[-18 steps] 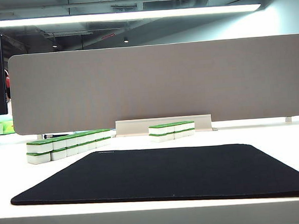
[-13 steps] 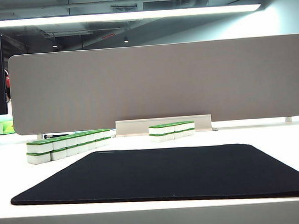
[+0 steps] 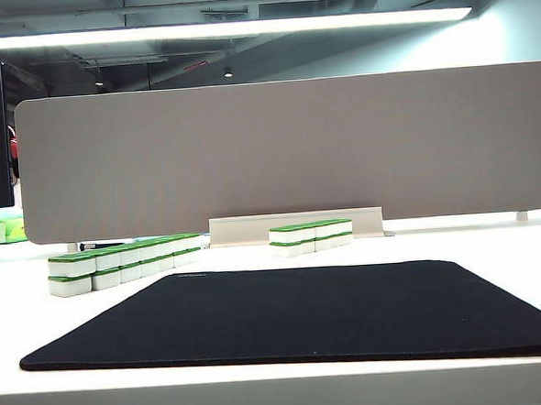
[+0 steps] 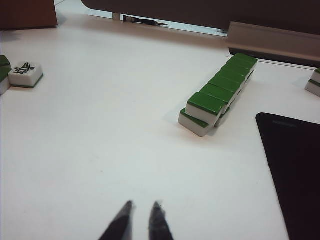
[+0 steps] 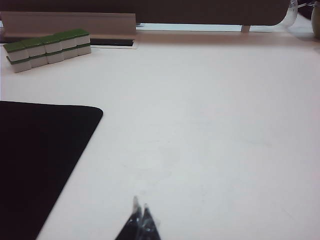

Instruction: Take a mahjong tile from the mahjong wall and then place it on the table close to you.

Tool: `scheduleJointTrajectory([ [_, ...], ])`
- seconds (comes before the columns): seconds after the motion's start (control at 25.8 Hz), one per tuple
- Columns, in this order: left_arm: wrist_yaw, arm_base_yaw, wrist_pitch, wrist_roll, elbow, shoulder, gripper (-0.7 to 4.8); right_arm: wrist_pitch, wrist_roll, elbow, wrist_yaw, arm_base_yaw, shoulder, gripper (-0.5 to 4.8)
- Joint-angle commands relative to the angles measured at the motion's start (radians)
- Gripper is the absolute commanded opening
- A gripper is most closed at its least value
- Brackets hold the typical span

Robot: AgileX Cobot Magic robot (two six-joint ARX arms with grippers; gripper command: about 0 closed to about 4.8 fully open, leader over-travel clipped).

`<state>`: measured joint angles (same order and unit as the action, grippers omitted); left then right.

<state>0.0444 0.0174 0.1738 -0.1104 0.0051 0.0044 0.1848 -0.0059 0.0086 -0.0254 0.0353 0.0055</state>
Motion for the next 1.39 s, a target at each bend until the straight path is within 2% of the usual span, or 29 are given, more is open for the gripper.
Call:
scheduleJointTrajectory([
  [0.04,-0.004,0.0,0.012,-0.002,0.002,0.001,0.44,-0.002,-0.002,-0.003,0.002,0.0,-0.008,-0.01],
  [0.77,-0.004,0.0,0.012,-0.002,0.002,0.001,0.44,-0.009,0.001,-0.003,0.002,0.002,-0.008,-0.01],
  [1.01,-0.004,0.0,0.012,-0.002,0.002,0.001,0.44,-0.027,0.12,-0.003,0.002,0.002,-0.008,-0.01],
  [1.2,-0.005,0.0,0.012,-0.002,0.002,0.001,0.44,-0.045,0.122,-0.003,0.05,0.002,-0.008,-0.01],
  [1.39,-0.007,0.0,0.012,-0.003,0.002,0.001,0.44,-0.051,0.123,0.0,0.054,0.003,-0.008,-0.01],
])
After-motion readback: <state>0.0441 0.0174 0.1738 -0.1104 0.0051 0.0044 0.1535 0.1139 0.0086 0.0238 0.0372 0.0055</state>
